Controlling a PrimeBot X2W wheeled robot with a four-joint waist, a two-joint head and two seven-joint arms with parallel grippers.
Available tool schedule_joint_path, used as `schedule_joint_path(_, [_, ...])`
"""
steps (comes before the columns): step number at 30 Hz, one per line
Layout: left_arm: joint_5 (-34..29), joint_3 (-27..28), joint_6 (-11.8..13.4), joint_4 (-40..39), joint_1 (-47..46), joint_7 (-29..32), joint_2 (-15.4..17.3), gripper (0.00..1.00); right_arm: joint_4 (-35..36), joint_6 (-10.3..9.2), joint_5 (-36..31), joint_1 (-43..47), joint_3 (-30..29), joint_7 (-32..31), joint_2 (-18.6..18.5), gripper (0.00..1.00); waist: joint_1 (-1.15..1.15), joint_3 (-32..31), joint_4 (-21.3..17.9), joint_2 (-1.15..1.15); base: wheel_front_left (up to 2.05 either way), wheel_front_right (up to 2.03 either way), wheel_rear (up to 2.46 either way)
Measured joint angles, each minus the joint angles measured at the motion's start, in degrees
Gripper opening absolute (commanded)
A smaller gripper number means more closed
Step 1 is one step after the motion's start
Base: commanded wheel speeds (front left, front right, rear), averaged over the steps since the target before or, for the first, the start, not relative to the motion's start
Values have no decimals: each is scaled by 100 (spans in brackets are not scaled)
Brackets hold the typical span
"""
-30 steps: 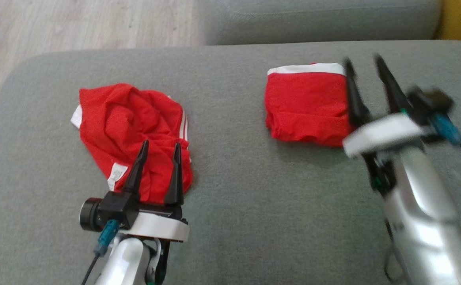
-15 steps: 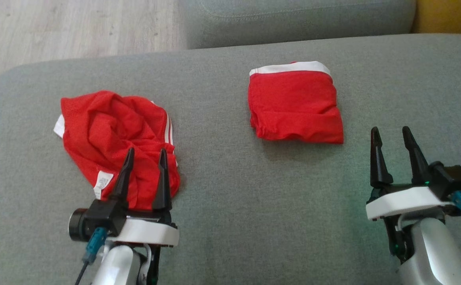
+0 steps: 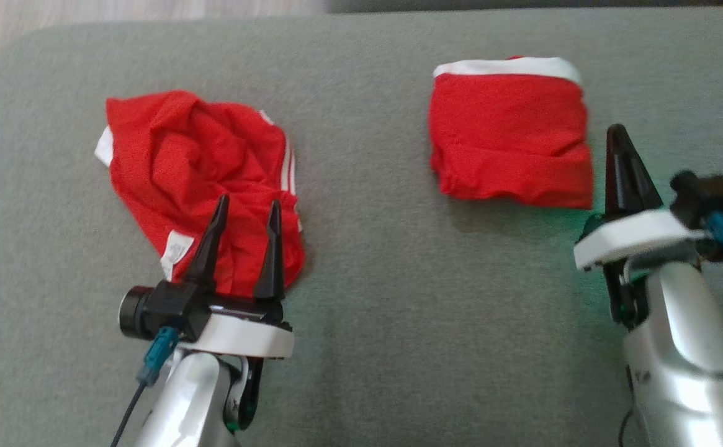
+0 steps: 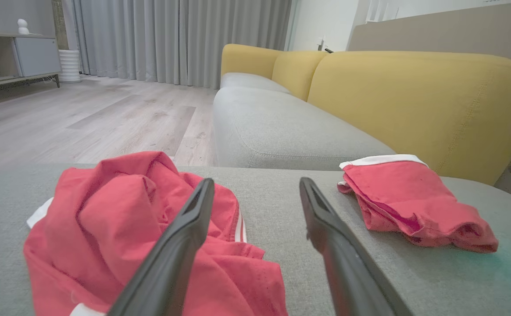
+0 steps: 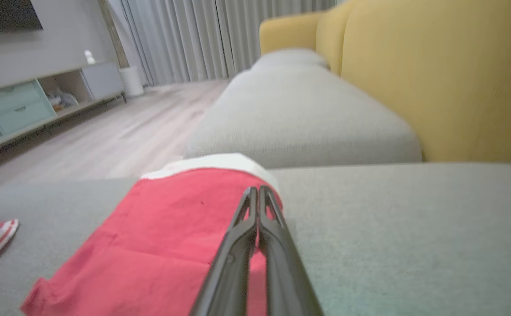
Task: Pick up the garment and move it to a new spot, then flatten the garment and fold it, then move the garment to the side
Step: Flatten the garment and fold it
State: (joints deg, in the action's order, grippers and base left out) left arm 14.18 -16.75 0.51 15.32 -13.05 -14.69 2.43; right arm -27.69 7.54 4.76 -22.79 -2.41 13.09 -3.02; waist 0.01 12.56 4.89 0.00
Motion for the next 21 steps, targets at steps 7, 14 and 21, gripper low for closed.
schedule_joint_path(7, [109,-191,1,23,-203,0,-3,100,-1558,0,-480,-929,-214,-426,-12,0,0,429,457,0,0,0,0])
schedule_joint_path(14, [145,-231,31,68,-246,0,-2,100,-2391,0,-812,-1261,-304,-67,-37,0,0,475,647,0,0,0,0])
schedule_joint_path(21, [146,-297,85,56,-243,0,-3,100,-2283,0,-813,-1490,-433,112,-37,0,-1,383,611,0,0,0,0])
